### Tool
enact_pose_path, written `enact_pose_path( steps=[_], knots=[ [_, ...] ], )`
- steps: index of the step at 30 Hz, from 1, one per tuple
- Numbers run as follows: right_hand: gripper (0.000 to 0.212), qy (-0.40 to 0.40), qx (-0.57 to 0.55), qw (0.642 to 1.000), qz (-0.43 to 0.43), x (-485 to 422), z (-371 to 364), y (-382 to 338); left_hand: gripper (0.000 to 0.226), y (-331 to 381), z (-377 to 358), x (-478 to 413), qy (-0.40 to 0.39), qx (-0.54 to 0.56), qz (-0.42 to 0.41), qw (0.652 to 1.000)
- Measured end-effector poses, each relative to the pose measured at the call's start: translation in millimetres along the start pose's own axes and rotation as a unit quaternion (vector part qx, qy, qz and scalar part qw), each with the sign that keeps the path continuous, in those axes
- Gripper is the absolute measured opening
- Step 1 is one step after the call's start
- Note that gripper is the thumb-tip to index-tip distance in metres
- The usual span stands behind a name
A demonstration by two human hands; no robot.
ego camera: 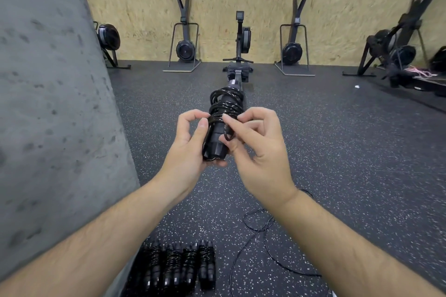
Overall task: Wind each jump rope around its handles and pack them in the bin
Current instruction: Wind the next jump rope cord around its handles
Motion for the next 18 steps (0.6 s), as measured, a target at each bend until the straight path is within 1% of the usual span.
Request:
enact_pose_path(
  steps=[4,7,10,13,15,18],
  knots=[
    [0.042,-0.033,0.039,0.996,0.072,-4,2,-6,0.011,5,4,1,0.006,-0.012,-0.013,1.000],
    [0.043,-0.052,0.028,0.995,0.075,-6,4,-8,0.015,7,4,4,0.002,-0.020,-0.020,1.000],
    [0.036,-0.082,0.033,0.992,0.092,-6,3,-13,0.015,10,5,6,0.004,-0.024,-0.027,0.999],
    [0.031,-0.088,0.059,0.990,0.097,-6,2,-13,0.012,11,5,8,0.008,-0.047,-0.031,0.998],
    [0.027,-0.095,0.077,0.988,0.092,-4,-1,-12,0.014,9,5,8,0.011,-0.048,-0.022,0.999],
    [0.025,-0.104,0.089,0.988,0.066,-2,-4,-10,0.018,8,10,7,0.041,-0.077,-0.040,0.995]
  ],
)
Point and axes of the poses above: each hand's wrist, its own x-axis away from the middle knuckle, its own z-axis out of the back of the hand, y = z × x, the point moved 4 cm from there along -x, towards the middle knuckle, and after that the axes turned 1 degree about z, right-handed, at the moved point
